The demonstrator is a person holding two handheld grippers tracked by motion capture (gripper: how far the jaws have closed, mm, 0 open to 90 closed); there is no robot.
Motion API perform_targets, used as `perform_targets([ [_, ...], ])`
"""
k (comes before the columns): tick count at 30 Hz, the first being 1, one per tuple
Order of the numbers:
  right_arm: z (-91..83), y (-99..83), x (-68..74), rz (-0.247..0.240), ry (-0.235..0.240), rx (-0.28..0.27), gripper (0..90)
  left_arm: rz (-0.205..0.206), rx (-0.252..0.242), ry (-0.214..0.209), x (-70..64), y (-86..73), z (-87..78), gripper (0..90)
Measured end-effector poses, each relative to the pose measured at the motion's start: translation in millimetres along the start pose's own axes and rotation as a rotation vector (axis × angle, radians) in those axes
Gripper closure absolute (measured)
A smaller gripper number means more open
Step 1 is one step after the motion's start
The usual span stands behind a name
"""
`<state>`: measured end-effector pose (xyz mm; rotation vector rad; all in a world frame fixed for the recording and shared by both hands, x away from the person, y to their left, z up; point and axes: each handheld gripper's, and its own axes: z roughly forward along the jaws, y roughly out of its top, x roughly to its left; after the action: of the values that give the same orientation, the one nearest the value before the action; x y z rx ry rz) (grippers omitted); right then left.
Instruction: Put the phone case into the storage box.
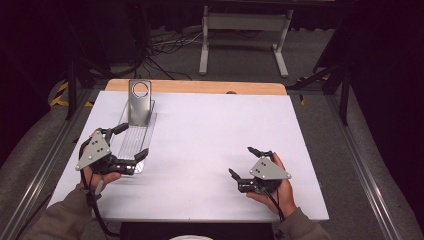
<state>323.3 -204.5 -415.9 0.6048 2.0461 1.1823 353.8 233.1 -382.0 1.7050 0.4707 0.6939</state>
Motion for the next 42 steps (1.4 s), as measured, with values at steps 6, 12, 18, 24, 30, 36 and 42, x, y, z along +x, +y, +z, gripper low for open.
perform_targets([
  [6, -0.8, 0.5, 0.0, 0.001, -0.002, -0.005, 13.8, 0.001, 0.008, -0.002, -7.0, -4.5, 1.9, 4.6],
  [12, -1.9, 0.7, 0.0, 0.002, 0.0, -0.008, 13.8, -0.004, 0.019, -0.005, -13.1, -7.7, 1.0, 4.7],
  [18, -2.6, 1.5, 0.4, 0.002, -0.004, -0.011, 13.8, 0.004, 0.047, -0.019, -20.8, -12.7, 0.2, 4.7],
  [24, -3.1, 2.9, 2.1, 0.001, -0.003, -0.015, 13.8, 0.001, 0.065, -0.018, -28.0, -17.6, -0.6, 4.8],
  [30, -3.1, 3.0, 3.1, -0.001, -0.003, -0.013, 13.8, -0.018, 0.073, -0.021, -32.3, -21.7, -1.8, 4.8],
  [36, -3.4, 3.1, 4.7, -0.002, 0.0, -0.011, 13.8, -0.026, 0.076, -0.022, -36.4, -28.6, -1.8, 5.1],
  [42, -4.5, 2.4, 3.9, 0.001, 0.003, -0.014, 13.8, -0.049, 0.095, -0.038, -42.5, -35.1, 2.7, 5.3],
])
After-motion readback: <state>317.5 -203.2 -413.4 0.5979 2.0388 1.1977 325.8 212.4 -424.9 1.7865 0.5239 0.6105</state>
